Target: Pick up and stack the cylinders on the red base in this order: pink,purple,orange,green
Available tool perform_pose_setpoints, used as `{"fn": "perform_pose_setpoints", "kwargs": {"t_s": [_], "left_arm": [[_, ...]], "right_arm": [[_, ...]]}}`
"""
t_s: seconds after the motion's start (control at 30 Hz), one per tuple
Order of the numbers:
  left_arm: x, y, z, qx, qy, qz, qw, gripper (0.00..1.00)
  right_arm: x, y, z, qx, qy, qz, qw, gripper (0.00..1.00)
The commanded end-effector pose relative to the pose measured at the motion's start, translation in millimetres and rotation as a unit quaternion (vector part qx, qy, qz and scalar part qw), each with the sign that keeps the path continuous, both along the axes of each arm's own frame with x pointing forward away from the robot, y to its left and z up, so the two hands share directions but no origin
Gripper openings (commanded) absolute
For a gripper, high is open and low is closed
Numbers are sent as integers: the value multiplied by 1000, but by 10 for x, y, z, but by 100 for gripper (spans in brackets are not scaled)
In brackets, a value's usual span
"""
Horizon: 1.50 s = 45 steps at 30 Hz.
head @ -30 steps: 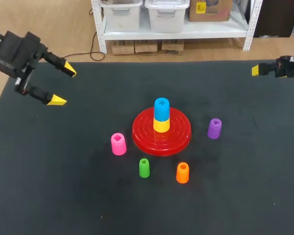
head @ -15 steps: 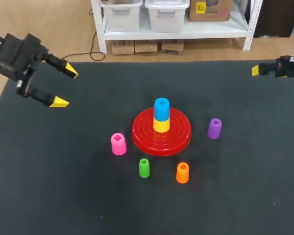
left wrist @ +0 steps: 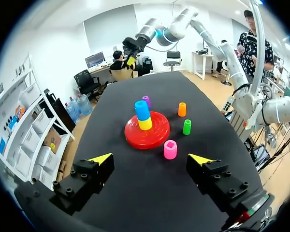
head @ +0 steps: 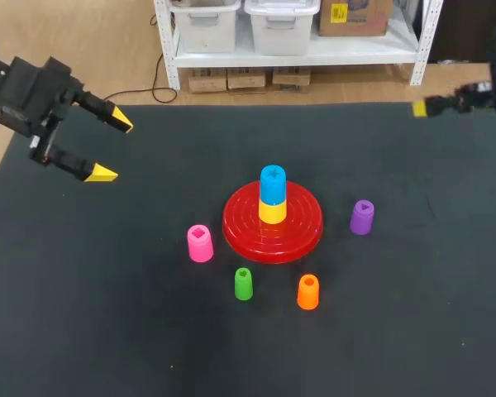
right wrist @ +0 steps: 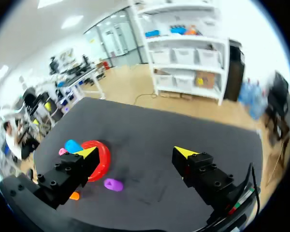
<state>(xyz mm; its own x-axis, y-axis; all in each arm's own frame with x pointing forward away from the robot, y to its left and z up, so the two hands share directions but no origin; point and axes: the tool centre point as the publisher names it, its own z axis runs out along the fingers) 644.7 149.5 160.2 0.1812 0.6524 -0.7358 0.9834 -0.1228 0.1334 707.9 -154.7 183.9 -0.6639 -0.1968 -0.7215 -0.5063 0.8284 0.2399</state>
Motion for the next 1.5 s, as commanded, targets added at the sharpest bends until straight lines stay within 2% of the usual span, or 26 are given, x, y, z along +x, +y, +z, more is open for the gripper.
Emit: {"fn": "perform_pose_setpoints", "kwargs": {"t_s": [0.03,0.13,0.27,0.67,0.7,0.73,0.8,0.97,1.0,1.13,1.23,1.27,1.33,1.37,1.5], "left_arm": [[-1,-2,-7,0,-1,1,1000,100],[-1,-2,-7,0,-1,1,1000,100],[-1,-2,-7,0,-1,1,1000,100],[-1,-2,-7,0,-1,1,1000,100],[-1,-2,-7,0,-1,1,1000,100],[-1,-2,-7,0,-1,1,1000,100],[-1,-2,-7,0,-1,1,1000,100],[-1,-2,-7,0,-1,1,1000,100],[-1,-2,-7,0,-1,1,1000,100],[-1,-2,-7,0,-1,1,1000,100],[-1,-2,-7,0,-1,1,1000,100],[-1,-2,-7,0,-1,1,1000,100],[-1,-2,-7,0,-1,1,1000,100],[-1,-2,-7,0,-1,1,1000,100],[-1,-2,-7,0,-1,1,1000,100]], "right_arm": [[-168,393,248,-84,-26,111,990,100],[-264,680,299,-119,-27,173,977,100],[-429,930,282,-181,-21,263,947,100],[-429,930,282,-181,-21,263,947,100],[-433,901,317,-192,-18,277,941,100],[-450,921,384,-202,-33,287,936,100],[-498,1043,526,-193,-42,327,924,100],[-663,1524,712,-210,-75,422,879,100],[-690,1615,714,-210,-73,438,871,100],[-707,1936,651,-221,-71,456,859,100],[-729,2166,610,-226,-67,481,845,100],[-746,2263,586,-231,-65,493,836,100],[-769,2356,553,-234,-64,506,828,100],[-799,2431,523,-234,-63,519,820,100],[-913,2629,386,-241,-58,541,803,100]]}}
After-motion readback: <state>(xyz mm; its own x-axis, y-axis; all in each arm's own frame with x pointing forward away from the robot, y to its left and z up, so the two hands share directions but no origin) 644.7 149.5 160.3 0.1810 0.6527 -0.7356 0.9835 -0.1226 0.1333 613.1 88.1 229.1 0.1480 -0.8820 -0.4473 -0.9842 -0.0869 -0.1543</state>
